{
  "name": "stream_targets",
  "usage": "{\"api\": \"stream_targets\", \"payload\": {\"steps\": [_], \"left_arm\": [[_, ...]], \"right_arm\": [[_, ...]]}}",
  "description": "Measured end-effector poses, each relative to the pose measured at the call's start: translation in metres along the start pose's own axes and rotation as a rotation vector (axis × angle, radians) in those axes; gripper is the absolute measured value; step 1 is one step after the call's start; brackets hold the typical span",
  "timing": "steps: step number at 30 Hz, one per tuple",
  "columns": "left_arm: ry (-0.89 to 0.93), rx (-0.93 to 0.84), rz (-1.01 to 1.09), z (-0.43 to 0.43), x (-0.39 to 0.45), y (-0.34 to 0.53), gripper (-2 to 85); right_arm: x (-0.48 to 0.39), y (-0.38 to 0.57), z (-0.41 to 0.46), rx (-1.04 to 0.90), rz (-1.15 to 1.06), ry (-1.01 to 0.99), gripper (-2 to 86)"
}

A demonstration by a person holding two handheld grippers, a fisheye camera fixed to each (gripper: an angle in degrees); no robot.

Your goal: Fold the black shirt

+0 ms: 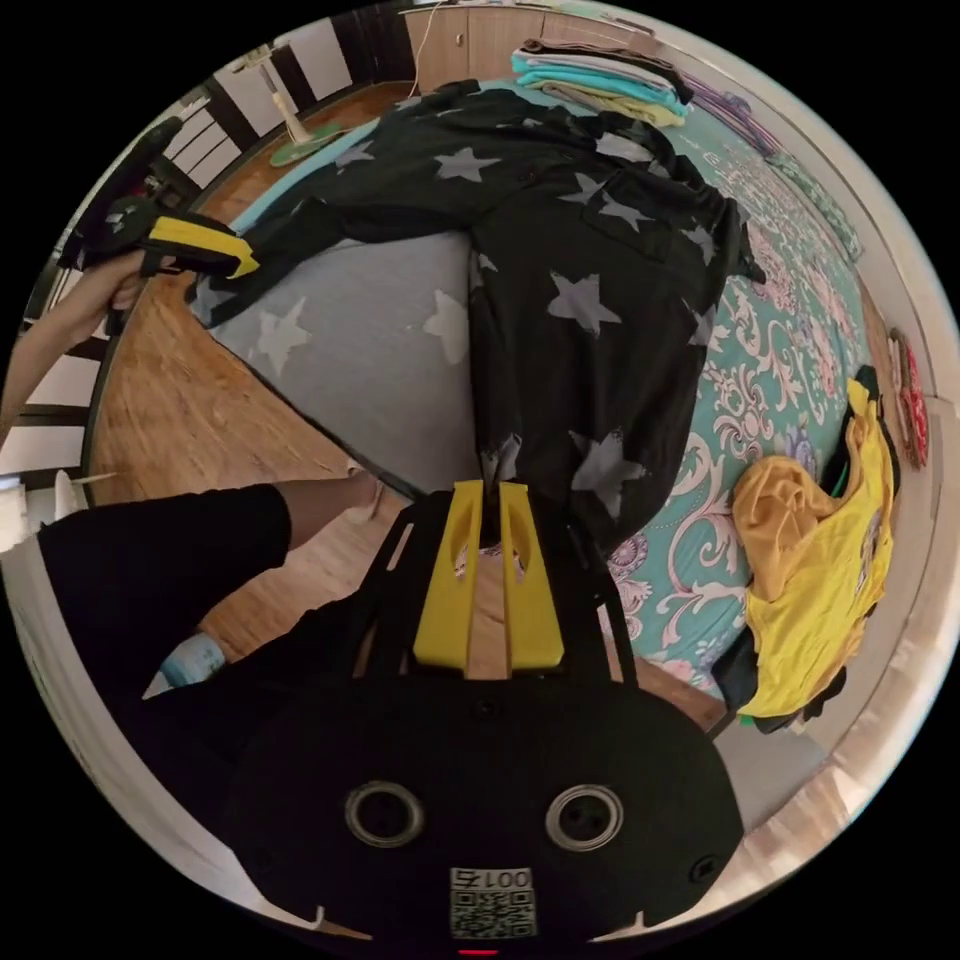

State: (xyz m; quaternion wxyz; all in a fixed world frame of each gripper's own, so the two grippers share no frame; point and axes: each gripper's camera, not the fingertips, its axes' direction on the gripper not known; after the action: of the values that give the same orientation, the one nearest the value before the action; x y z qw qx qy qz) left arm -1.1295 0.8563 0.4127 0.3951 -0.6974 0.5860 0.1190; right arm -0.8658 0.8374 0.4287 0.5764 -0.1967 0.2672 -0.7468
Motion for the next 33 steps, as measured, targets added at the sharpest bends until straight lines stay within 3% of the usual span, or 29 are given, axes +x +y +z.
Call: {"api": "stream_targets", "payload": {"steps": [8, 11, 14, 16, 19, 21, 25, 27, 33], "left_arm": [[-0.019, 0.073, 0.203, -0.006, 0.046, -0.013, -0.9], [-0.133, 0.105, 0.332, -0.001, 0.066, -0.017, -0.9], [-0.231, 0.029, 0.443, 0.018, 0.078, -0.023, -0.9], [-0.203, -0.046, 0.488, 0.035, 0.082, -0.026, -0.8], [-0.241, -0.081, 0.476, 0.05, 0.087, -0.028, -0.5], [-0.28, -0.042, 0.41, 0.047, 0.086, -0.032, 0.4], [-0.135, 0.025, 0.324, 0.051, 0.079, -0.054, 5.6], [-0.176, 0.027, 0.309, 0.063, 0.078, -0.063, 6.3], [-0.109, 0.09, 0.275, 0.087, 0.077, -0.07, -0.1]], "right_arm": [[-0.045, -0.013, 0.018, 0.077, -0.206, -0.082, 1.3], [-0.054, -0.017, 0.03, 0.121, -0.207, -0.173, 0.9], [-0.061, -0.021, 0.052, 0.124, -0.212, -0.229, 0.7], [-0.064, -0.02, 0.078, 0.07, -0.224, -0.217, 0.8], [-0.062, -0.012, 0.103, -0.01, -0.255, -0.263, 1.2], [-0.054, -0.003, 0.096, 0.057, -0.222, -0.295, 1.7], [-0.041, -0.001, 0.079, 0.21, -0.182, -0.296, 4.6], [-0.042, -0.011, 0.08, 0.27, -0.188, -0.263, 6.4], [-0.062, -0.065, 0.13, 0.25, -0.27, -0.297, 10.3]]}}
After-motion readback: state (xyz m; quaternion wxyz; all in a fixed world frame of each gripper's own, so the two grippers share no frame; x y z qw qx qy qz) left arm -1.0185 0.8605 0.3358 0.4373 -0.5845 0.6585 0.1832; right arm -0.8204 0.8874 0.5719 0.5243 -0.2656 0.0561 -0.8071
